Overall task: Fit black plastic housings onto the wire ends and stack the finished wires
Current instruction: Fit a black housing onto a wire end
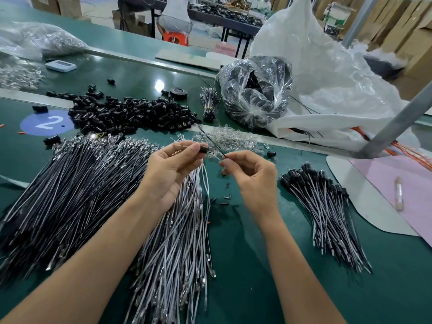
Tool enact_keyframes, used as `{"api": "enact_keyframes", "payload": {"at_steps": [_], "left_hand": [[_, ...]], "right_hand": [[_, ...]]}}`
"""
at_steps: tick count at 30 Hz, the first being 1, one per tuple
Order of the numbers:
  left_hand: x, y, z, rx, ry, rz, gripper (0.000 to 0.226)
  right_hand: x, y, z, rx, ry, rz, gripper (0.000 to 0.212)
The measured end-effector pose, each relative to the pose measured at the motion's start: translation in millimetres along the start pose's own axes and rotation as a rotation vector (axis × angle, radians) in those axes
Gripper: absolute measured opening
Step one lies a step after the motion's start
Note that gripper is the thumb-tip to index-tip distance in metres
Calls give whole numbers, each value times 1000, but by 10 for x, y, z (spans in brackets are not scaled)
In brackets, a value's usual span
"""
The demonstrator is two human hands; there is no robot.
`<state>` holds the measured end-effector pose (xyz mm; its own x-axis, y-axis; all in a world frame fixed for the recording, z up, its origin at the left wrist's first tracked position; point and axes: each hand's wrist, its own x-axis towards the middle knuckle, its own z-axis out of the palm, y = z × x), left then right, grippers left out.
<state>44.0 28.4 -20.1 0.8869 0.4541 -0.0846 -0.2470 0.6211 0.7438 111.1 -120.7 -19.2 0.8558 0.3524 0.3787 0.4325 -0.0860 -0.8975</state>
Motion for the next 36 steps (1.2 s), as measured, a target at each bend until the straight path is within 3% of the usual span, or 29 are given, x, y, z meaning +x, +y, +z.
{"api": "enact_keyframes", "payload": {"at_steps": [8,14,36], "left_hand": [[21,32,-40,-146,113,45,7],[43,32,-61,-169,177,78,8],[42,34,-38,-65,120,138,9]], "right_hand": [[10,44,-39,-222,154,-110,12],[3,50,-51,-270,165,-146,13],[7,57,-57,-315,156,-180,9]]}}
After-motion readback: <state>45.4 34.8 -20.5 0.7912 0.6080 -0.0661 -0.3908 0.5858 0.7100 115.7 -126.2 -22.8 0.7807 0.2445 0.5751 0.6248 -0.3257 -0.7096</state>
